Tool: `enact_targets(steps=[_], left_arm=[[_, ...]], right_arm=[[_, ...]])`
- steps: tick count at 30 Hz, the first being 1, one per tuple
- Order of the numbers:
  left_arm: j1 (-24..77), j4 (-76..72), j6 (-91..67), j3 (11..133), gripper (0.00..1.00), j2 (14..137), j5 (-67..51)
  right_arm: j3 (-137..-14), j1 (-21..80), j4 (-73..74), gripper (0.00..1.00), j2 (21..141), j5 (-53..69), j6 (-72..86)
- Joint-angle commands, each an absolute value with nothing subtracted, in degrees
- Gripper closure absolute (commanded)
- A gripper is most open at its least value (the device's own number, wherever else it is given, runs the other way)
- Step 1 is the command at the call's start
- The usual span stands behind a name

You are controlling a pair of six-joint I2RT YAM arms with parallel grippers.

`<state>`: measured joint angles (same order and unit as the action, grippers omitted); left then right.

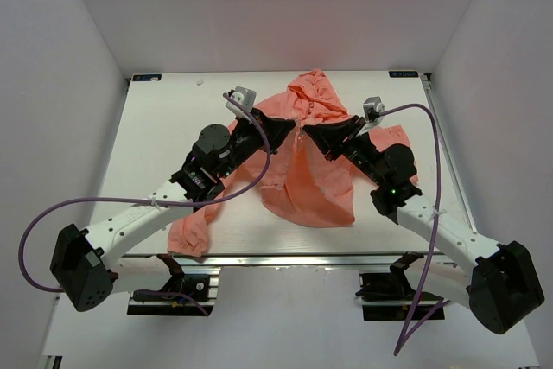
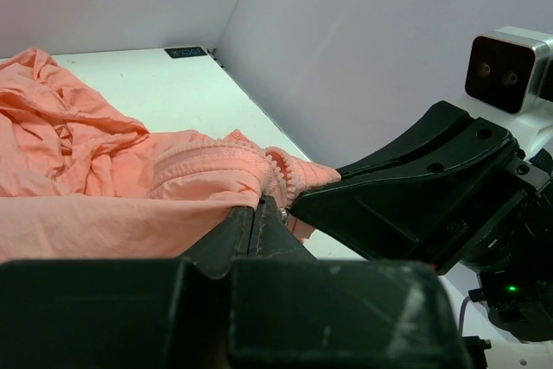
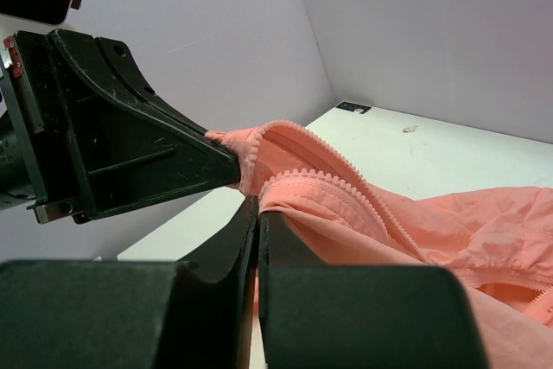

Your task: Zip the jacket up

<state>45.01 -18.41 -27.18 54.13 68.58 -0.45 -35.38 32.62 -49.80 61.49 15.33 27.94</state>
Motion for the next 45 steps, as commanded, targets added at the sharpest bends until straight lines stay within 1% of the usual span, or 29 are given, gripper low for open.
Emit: enact_targets(steps=[1,8,21,22,39,45], left_arm=[[45.2,-18.6,-26.5,54.1,1.0,66.4,-0.9],[45.2,-18.2,-26.5,53.9,1.0,66.4,1.1],[45.2,-18.8,-26.4,53.7,1.0,66.9,0.1],[45.2,-18.8,-26.3,53.6,1.0,66.9,-1.7],[45.2,-19.2,-25.8,53.1,1.0,66.6,-7.6],[45.2,-16.5,-24.1,53.9,1.0,66.2,-9.0]], right_arm=[[-38.1,32.4,-53.7,1.0,61.5,15.1,28.7],[-38.3,32.4,-54.1,1.0,61.3,15.6,29.4],[-39.5,32.4,-53.8,1.0,62.0,16.2,30.1],[-39.6,32.4,-53.8,1.0,62.1,16.2,30.1],[-40.1,32.3,-52.6,1.0,62.3,15.6,29.5],[-41.0,31.5,-49.5,1.0,61.9,19.3,28.3]])
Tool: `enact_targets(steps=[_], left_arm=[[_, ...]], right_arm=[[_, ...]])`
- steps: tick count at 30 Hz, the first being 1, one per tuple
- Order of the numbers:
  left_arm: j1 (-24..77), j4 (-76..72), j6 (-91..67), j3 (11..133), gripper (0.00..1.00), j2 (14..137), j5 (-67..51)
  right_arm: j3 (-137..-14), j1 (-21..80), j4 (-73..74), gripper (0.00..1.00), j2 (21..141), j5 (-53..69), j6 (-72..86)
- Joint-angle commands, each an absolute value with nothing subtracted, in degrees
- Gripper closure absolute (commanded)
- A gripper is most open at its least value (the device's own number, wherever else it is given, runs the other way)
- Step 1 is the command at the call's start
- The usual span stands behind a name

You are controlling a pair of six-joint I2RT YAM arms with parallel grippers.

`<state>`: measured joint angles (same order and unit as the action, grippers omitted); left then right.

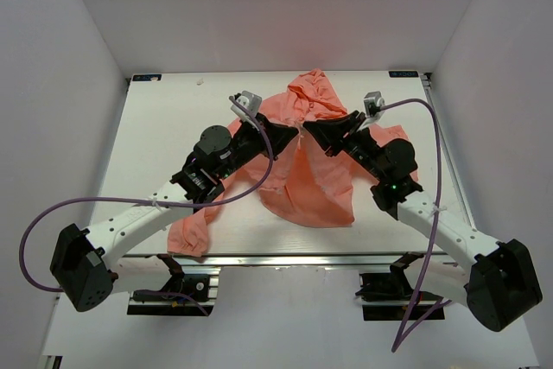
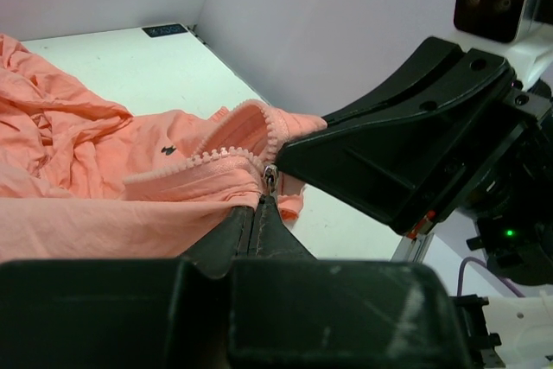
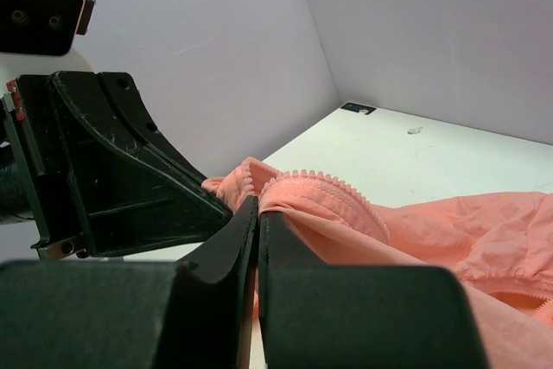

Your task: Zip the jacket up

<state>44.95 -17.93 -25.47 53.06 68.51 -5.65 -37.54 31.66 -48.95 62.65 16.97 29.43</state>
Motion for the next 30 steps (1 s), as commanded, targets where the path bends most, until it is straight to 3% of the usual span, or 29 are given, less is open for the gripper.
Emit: enact_targets(steps=[1,24,30], left_arm=[[45.2,-16.2,-23.8,54.0,1.0,66.2,-9.5],[45.1,-8.4,-17.1,55.7,1.0,66.2,-14.1],[45.2,-7.0,-16.1,55.3,1.0,66.1,-16.4]], right_arm=[[-41.0,31.3,-49.0,1.0,61.9,20.8,28.0],[-47.5,26.4,-37.4,1.0,65.1,40.3,26.8],[-47.6,25.5,-36.3,1.0,63.8,38.5,26.0]])
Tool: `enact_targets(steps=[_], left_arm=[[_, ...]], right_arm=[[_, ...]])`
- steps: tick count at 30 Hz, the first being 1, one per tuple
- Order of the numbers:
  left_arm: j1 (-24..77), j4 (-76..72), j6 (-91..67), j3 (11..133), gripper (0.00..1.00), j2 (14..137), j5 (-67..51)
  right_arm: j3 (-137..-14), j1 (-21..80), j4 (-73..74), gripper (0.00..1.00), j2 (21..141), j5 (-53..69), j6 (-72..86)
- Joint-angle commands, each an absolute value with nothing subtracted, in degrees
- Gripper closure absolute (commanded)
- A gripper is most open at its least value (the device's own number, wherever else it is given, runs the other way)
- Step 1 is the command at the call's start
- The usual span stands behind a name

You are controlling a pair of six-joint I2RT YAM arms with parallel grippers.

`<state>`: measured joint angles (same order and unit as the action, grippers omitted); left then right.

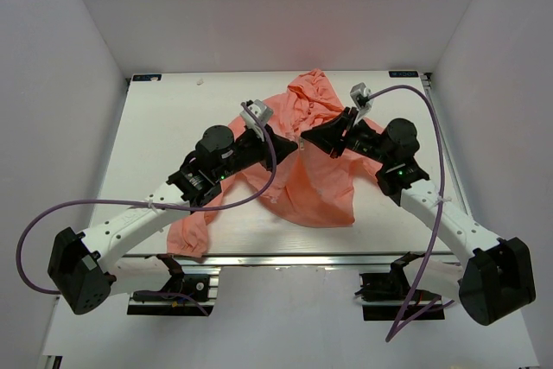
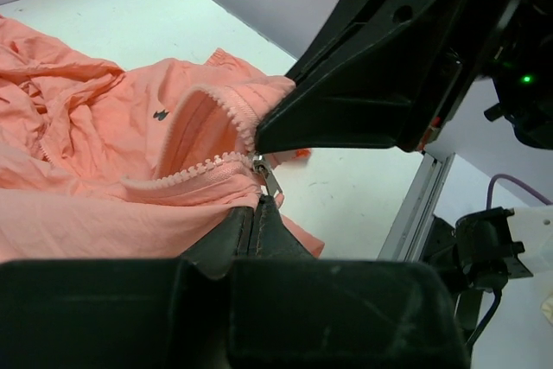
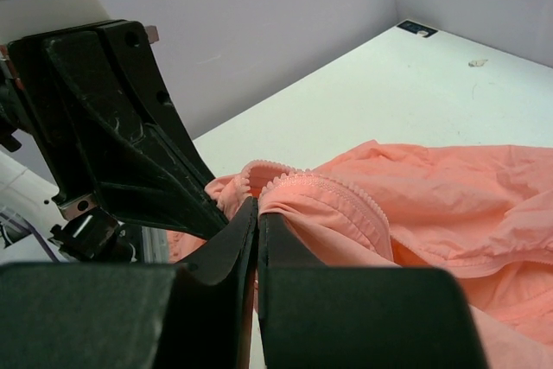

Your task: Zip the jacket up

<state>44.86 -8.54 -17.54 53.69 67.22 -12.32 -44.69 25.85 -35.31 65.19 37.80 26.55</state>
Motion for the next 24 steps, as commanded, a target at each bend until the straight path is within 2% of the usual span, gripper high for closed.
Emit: enact_targets(steps=[1,17,24], left_arm=[[45.2,-6.9,-15.8,55.2,1.0,66.1,-17.2],[45.2,-0.3,-14.0,54.6,1.0,68.2,-21.7],[45.2,1.3,-15.6,52.9,1.0,68.2,-22.1]], right_arm=[[-47.7,25.5,-35.9,1.0,63.7,38.3,25.7],[-49.3,24.2,-31.6,1.0,62.9,33.1,24.9],[-50.0,24.0,-29.0,1.0,63.0,34.8,23.6]])
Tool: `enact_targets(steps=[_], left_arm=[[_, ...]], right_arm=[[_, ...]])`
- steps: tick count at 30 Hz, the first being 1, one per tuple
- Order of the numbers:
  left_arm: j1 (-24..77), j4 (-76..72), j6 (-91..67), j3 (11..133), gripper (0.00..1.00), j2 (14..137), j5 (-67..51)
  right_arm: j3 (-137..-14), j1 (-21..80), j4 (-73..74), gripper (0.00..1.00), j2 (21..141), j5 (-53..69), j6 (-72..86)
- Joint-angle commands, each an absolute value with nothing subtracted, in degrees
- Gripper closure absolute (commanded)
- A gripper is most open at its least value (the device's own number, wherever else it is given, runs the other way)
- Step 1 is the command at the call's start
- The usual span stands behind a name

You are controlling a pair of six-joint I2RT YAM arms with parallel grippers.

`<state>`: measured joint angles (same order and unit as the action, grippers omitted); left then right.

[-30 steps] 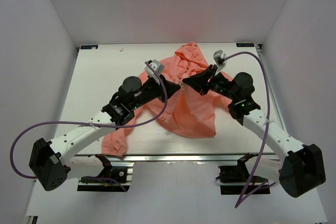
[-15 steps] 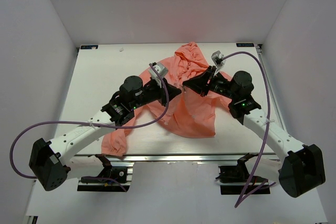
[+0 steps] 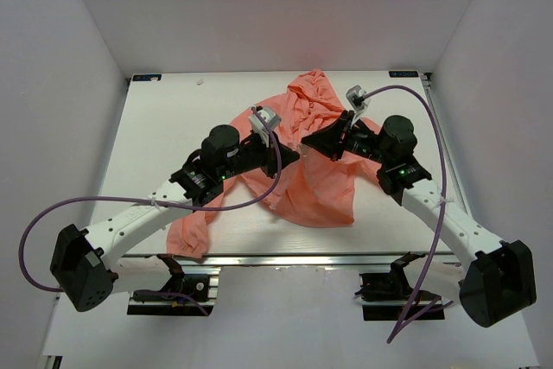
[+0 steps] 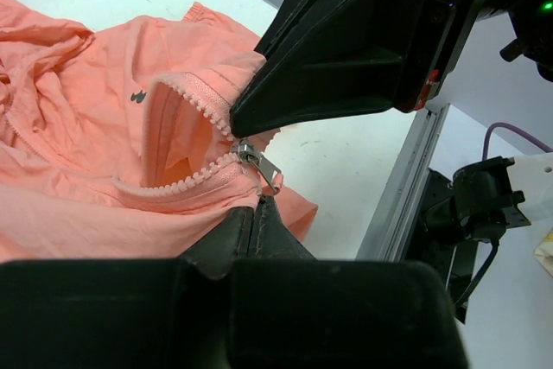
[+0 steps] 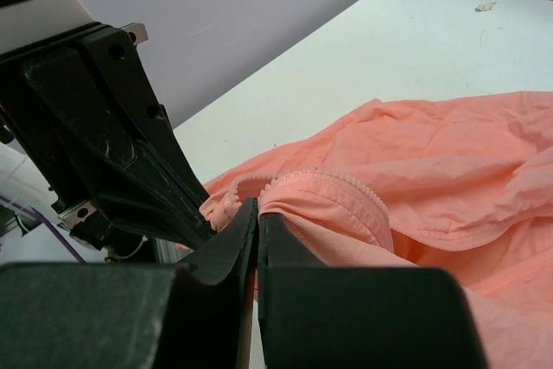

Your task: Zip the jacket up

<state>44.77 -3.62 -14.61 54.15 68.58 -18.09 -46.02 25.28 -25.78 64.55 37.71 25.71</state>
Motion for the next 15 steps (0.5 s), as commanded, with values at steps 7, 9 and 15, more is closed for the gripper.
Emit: enact_targets(steps=[7,9,15], left_arm=[[45.2,-0.8,-17.2,51.8,1.0,68.9,-24.5],[45.2,-0.3,-17.3,52.1,1.0,69.3,-24.7],[45.2,-2.7,-19.9,50.5,1.0,68.4,-24.9]], right_arm=[[-52.5,23.9,-22.9,1.0,64.0,37.7,20.7],[-52.7,23.9,-21.4,1.0,63.8,38.5,19.7],[-49.7,23.9,-17.1,1.0,64.3,38.5,19.0]])
